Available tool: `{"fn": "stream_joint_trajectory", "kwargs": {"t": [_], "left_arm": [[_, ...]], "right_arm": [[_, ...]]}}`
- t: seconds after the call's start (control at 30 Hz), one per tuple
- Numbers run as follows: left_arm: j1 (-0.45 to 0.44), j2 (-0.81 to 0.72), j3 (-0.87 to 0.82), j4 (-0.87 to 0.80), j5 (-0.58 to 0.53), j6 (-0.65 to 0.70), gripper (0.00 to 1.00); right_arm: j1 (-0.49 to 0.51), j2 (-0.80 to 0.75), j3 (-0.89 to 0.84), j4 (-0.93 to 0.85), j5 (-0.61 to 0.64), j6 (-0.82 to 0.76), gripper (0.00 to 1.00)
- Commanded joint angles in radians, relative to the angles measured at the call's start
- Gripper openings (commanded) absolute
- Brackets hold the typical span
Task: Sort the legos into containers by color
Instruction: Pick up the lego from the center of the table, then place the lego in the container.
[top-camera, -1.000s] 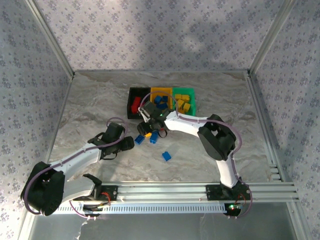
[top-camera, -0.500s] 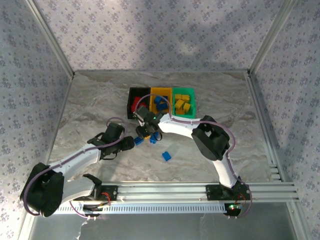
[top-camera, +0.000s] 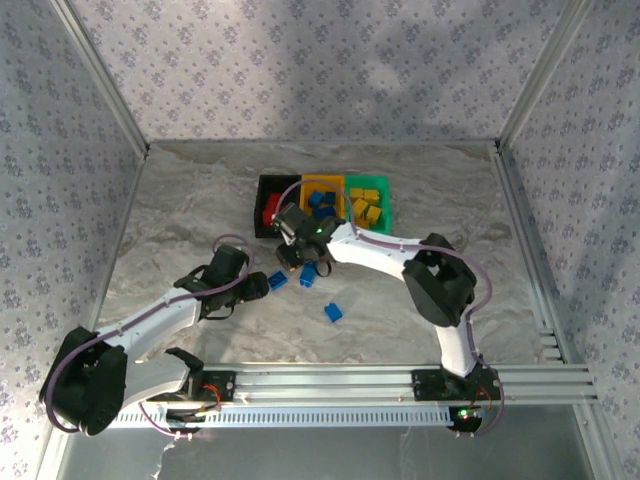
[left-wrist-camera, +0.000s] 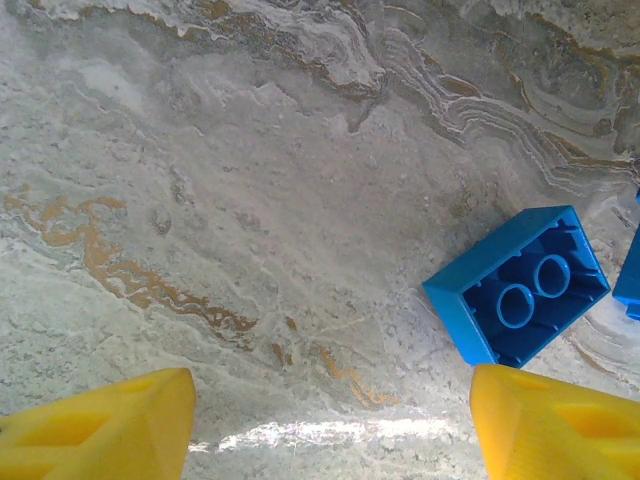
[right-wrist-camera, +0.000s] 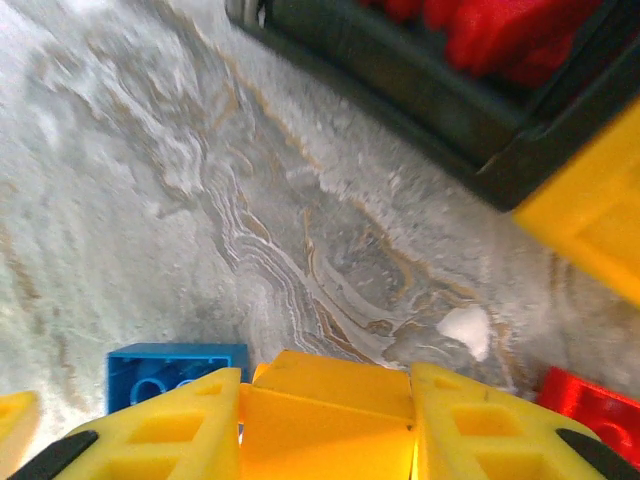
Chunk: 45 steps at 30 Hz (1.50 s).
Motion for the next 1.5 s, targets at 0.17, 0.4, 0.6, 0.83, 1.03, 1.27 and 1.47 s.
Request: {"fn": "stream_joint_trajectory", "kwargs": {"t": [0.17, 0.4, 0.6, 0.83, 1.03, 1.27, 1.47], "left_arm": [[0.006, 0.01, 0.028, 0.006, 0.02, 0.0, 0.73], [0.003, 0.02, 0.042, 0.009, 0.033, 0.002, 0.73], [0.004, -0.009, 0.027, 0.004, 0.03, -0.011, 0.73], [0.004, -0.037, 0.014, -0.009, 0.027, -0.012, 0.73], [0.003, -0.038, 0.014, -0.012, 0.03, -0.008, 0.73], [0.004, -0.031, 0.019, 0.001, 0.038, 0.005, 0.73], [0.003, -0.021, 0.02, 0.031, 0.051, 0.008, 0.73]], "right_arm": [[-0.136, -0.232, -0.088, -0.026, 0.037, -0.006, 0.4], [-0.365, -0.272, -0.156, 0.012, -0.008, -0.012, 0.4], [-0.479, -0.197, -0.169, 0.055, -0.019, -0.013, 0.4], [-0.491, -0.097, -0.149, 0.067, -0.003, -0.02, 0.41], [-0.487, -0.068, -0.167, 0.074, 0.022, -0.024, 0.46], [-0.479, -0.136, -0.184, 0.047, 0.03, -0.032, 0.61], [-0.415, -0.29, -0.261, -0.005, 0.063, -0.042, 0.63]]}}
